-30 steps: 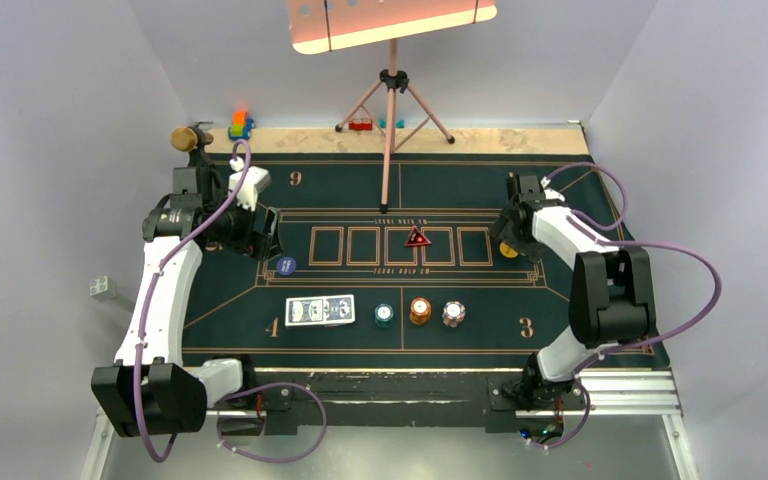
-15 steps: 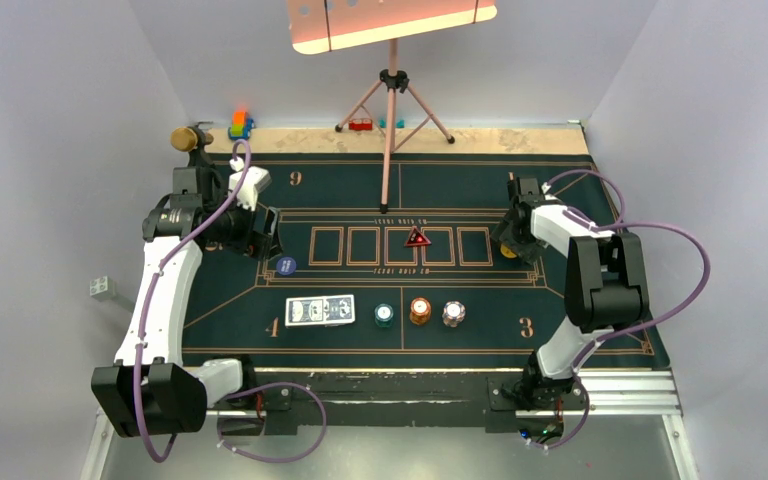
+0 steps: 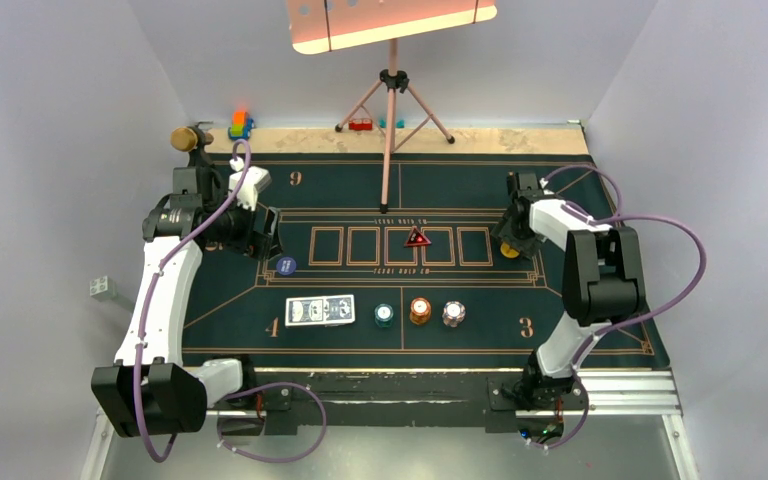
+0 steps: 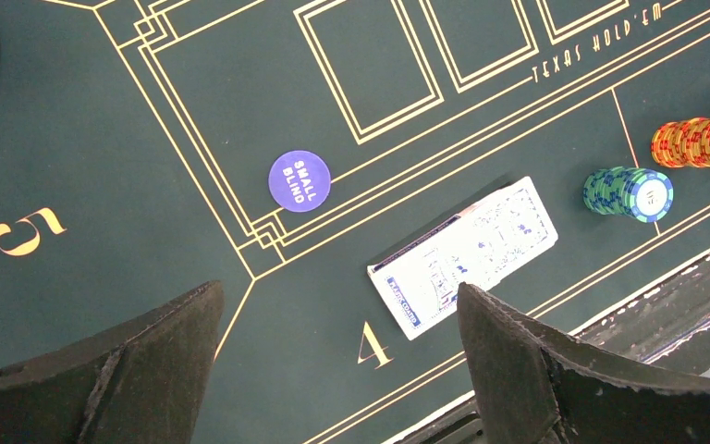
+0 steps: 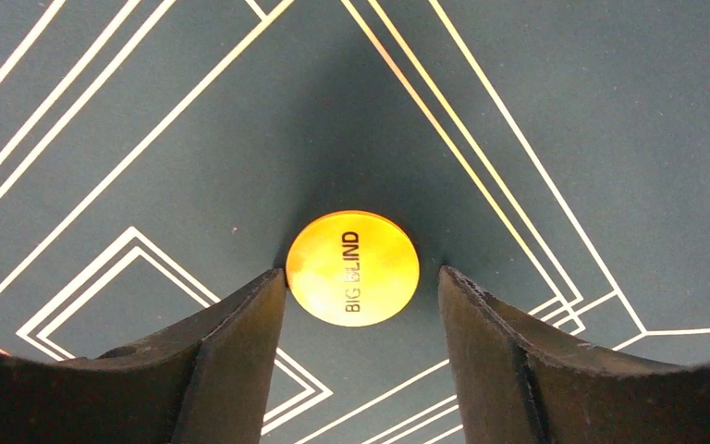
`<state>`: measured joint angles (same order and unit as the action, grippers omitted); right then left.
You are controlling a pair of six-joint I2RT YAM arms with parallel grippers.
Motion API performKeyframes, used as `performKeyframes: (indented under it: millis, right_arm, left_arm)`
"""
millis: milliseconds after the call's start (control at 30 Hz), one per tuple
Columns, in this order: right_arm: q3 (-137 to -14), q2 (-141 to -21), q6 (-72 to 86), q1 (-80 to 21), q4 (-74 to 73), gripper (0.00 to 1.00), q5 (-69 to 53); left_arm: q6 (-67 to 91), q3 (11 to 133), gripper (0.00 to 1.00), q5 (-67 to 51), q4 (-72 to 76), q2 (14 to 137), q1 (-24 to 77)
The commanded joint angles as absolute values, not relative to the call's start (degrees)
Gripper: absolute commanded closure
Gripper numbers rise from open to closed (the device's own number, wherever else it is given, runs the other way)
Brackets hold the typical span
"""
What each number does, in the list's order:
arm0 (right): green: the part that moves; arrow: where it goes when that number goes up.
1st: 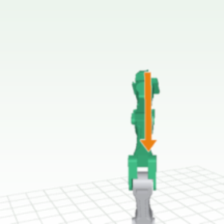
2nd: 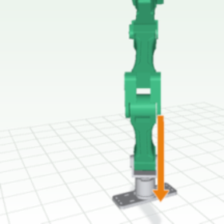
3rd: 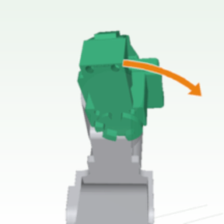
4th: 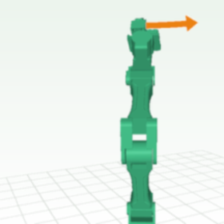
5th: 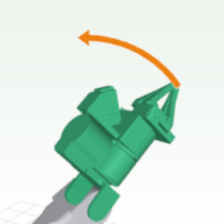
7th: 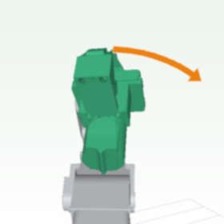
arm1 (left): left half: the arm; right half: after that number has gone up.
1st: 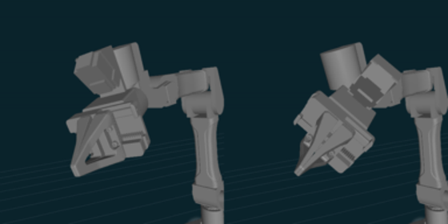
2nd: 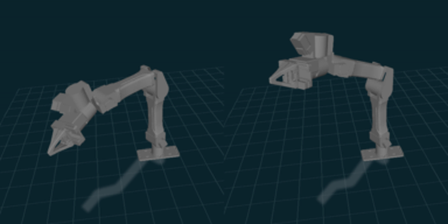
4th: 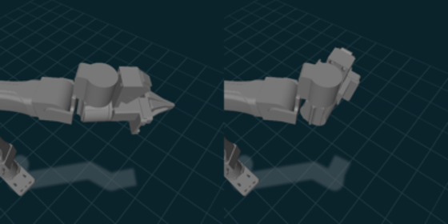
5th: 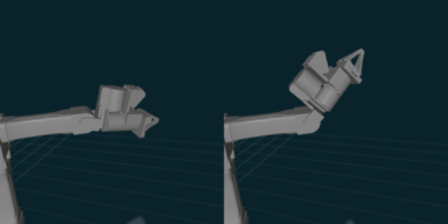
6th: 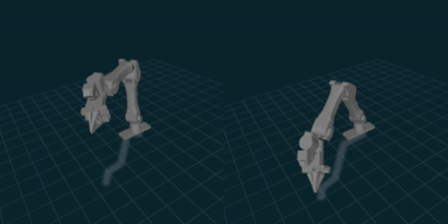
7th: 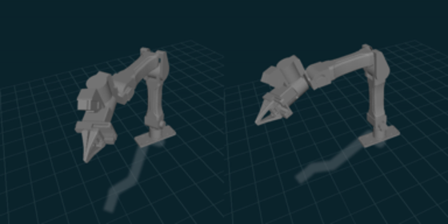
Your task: Distribute texas hold em gaming equipment
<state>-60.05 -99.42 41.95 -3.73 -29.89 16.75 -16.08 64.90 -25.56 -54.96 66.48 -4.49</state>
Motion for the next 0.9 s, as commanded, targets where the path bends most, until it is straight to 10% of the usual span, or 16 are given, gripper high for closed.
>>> performKeyframes:
  millis: [0, 867]
  right_arm:
    - [-62.66, -101.13, 40.61, -3.40, -28.80, 0.36, 17.14]
    - [-71.01, -106.75, 41.75, -8.37, -29.62, 0.51, 12.05]
  left_arm:
    - [-16.13, 65.96, 0.00, -26.71, -53.92, 65.82, -4.77]
    - [-16.71, 65.22, 0.00, -24.92, -53.47, 64.91, -4.75]
